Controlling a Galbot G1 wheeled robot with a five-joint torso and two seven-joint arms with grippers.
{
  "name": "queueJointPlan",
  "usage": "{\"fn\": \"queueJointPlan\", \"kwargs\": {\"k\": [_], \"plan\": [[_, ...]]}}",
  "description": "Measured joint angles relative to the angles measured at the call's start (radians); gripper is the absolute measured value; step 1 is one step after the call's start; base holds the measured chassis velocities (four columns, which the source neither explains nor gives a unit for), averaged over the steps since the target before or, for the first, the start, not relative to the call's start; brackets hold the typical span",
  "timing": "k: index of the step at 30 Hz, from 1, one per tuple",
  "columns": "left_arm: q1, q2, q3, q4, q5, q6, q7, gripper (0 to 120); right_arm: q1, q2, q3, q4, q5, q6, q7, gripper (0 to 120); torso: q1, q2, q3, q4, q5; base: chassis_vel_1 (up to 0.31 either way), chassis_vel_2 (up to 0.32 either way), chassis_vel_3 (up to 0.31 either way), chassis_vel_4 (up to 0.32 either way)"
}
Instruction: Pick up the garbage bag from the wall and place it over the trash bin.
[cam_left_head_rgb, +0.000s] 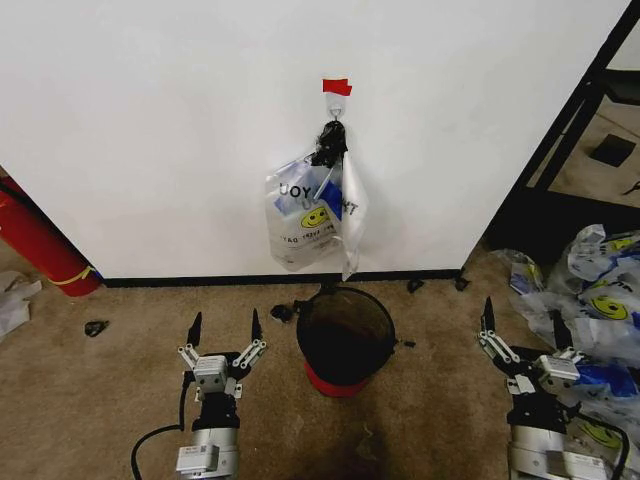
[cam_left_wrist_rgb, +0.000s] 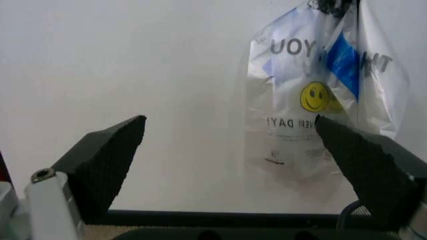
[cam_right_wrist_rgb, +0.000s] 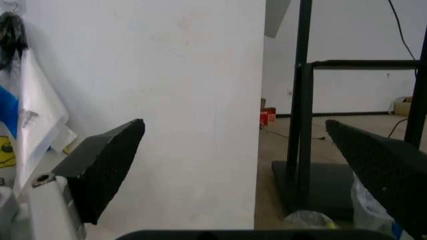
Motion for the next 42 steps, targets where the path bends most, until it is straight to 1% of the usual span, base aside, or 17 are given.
{"fn": "queueJointPlan", "kwargs": {"k": [7, 15, 19, 20, 21, 22, 23, 25, 26, 27, 28, 30, 32, 34, 35, 38, 42], "plan": [[-0.008, 0.012, -0.001, 0.003, -0.009, 0.000, -0.003, 100, 0.021, 0.002, -0.012, -0.003, 0.000, -0.017, -0.001, 100, 0.000, 0.000, 0.000, -0.0001, 0.0000, 0.000, 0.000, 0.000, 0.000], [-0.009, 0.014, 0.000, 0.011, -0.010, 0.001, -0.003, 100, 0.118, -0.046, -0.051, -0.047, -0.005, -0.071, -0.009, 100, 0.000, 0.000, 0.000, -0.0001, 0.0000, 0.000, 0.000, 0.000, 0.000], [-0.018, 0.028, 0.002, 0.014, -0.018, 0.008, -0.002, 100, 0.213, -0.125, -0.107, -0.081, 0.102, -0.123, -0.044, 100, 0.000, 0.000, 0.000, 0.0004, 0.0002, 0.000, 0.000, 0.000, 0.000], [-0.018, 0.028, 0.002, 0.014, -0.018, 0.008, -0.002, 100, 0.213, -0.125, -0.107, -0.081, 0.102, -0.123, -0.044, 100, 0.000, 0.000, 0.000, 0.0004, 0.0002, 0.000, 0.000, 0.000, 0.000], [-0.024, 0.033, 0.004, 0.017, -0.020, 0.012, -0.001, 100, 0.248, -0.153, -0.128, -0.091, 0.145, -0.143, -0.055, 100, 0.000, 0.000, 0.000, -0.0005, -0.0001, 0.000, 0.000, 0.000, 0.000], [-0.025, 0.035, 0.005, 0.017, -0.021, 0.013, 0.000, 100, 0.269, -0.169, -0.141, -0.097, 0.166, -0.154, -0.061, 100, 0.000, 0.000, 0.000, -0.0006, -0.0001, 0.000, 0.000, 0.000, 0.000], [-0.024, 0.037, 0.005, 0.018, -0.021, 0.014, 0.001, 100, 0.316, -0.200, -0.171, -0.110, 0.210, -0.176, -0.074, 100, 0.000, 0.000, 0.000, 0.0001, 0.0002, 0.000, 0.000, 0.000, 0.000], [-0.021, 0.039, 0.005, 0.018, -0.021, 0.014, 0.001, 100, 0.376, -0.231, -0.212, -0.131, 0.266, -0.200, -0.087, 100, 0.000, 0.000, 0.000, -0.0003, 0.0000, 0.000, 0.000, 0.000, 0.000], [-0.016, 0.041, 0.005, 0.018, -0.021, 0.014, 0.002, 100, 0.447, -0.256, -0.262, -0.155, 0.328, -0.225, -0.098, 100, 0.000, 0.000, 0.000, 0.0003, 0.0000, 0.000, 0.000, 0.000, 0.000], [-0.014, 0.041, 0.004, 0.018, -0.021, 0.014, 0.002, 100, 0.488, -0.267, -0.292, -0.173, 0.362, -0.237, -0.103, 100, 0.000, 0.000, 0.000, 0.0001, 0.0000, 0.000, 0.000, 0.000, 0.000], [-0.014, 0.041, 0.004, 0.018, -0.021, 0.014, 0.002, 100, 0.488, -0.267, -0.292, -0.173, 0.362, -0.237, -0.103, 100, 0.000, 0.000, 0.000, 0.0001, 0.0000, 0.000, 0.000, 0.000, 0.000], [-0.007, 0.042, 0.001, 0.017, -0.019, 0.014, 0.002, 100, 0.605, -0.280, -0.377, -0.222, 0.450, -0.271, -0.114, 100, 0.000, 0.000, 0.000, 0.0003, 0.0000, 0.000, 0.000, 0.000, 0.000], [-0.002, 0.042, -0.002, 0.016, -0.019, 0.014, 0.002, 100, 0.673, -0.277, -0.434, -0.255, 0.511, -0.292, -0.119, 100, 0.000, 0.000, 0.000, 0.0004, -0.0001, 0.000, 0.000, 0.000, 0.000], [0.004, 0.038, -0.005, 0.016, -0.018, 0.013, 0.001, 100, 0.766, -0.249, -0.508, -0.315, 0.602, -0.317, -0.123, 100, 0.000, 0.000, 0.000, -0.0002, -0.0002, 0.000, 0.000, 0.000, 0.000], [0.004, 0.038, -0.005, 0.016, -0.018, 0.013, 0.001, 100, 0.766, -0.249, -0.508, -0.315, 0.602, -0.317, -0.123, 100, 0.000, 0.000, 0.000, -0.0002, -0.0002, 0.000, 0.000, 0.000, 0.000], [0.013, 0.030, -0.007, 0.019, -0.013, 0.009, 0.000, 100, 0.876, -0.175, -0.571, -0.405, 0.724, -0.346, -0.123, 100, 0.000, 0.000, 0.000, 0.0003, -0.0001, 0.000, 0.000, 0.000, 0.000], [0.025, 0.016, -0.008, 0.022, -0.003, 0.003, -0.003, 100, 0.981, -0.066, -0.582, -0.500, 0.883, -0.398, -0.146, 100, 0.000, 0.000, 0.000, 0.0001, -0.0002, 0.000, 0.000, 0.000, 0.000]]}}
